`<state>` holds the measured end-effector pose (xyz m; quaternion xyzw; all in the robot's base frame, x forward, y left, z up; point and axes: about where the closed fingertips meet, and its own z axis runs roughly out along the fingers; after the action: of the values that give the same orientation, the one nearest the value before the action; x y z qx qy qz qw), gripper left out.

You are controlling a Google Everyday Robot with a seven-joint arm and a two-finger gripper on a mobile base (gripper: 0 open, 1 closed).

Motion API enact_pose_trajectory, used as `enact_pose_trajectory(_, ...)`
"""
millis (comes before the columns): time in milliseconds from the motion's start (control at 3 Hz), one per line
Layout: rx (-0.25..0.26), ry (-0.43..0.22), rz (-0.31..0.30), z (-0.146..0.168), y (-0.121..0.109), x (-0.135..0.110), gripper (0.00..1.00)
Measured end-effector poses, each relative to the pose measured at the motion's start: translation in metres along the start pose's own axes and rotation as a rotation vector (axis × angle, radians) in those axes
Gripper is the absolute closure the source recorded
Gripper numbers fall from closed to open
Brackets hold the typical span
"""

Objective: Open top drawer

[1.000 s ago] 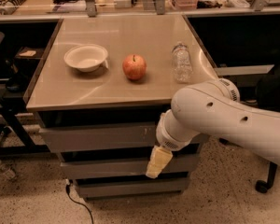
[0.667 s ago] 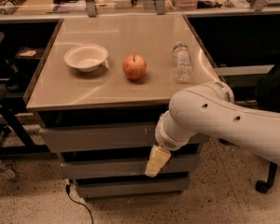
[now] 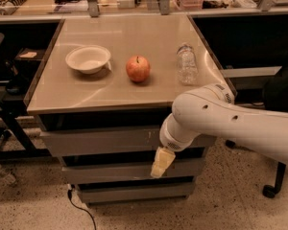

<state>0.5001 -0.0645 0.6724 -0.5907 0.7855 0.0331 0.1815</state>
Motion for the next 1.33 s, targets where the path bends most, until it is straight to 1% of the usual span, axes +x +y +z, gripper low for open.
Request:
enact_pose_trajectory(667, 0.004, 0.019, -0.020, 0.015, -0.021, 0.002, 0.00)
enact_pose_trajectory(1000, -0.031, 0.036, -0.031, 0.031, -0.017, 0.004, 0.00)
enact_pose_trajectory(1333, -0.084, 0.055, -0.036, 0.044, -0.006, 0.011, 0.00)
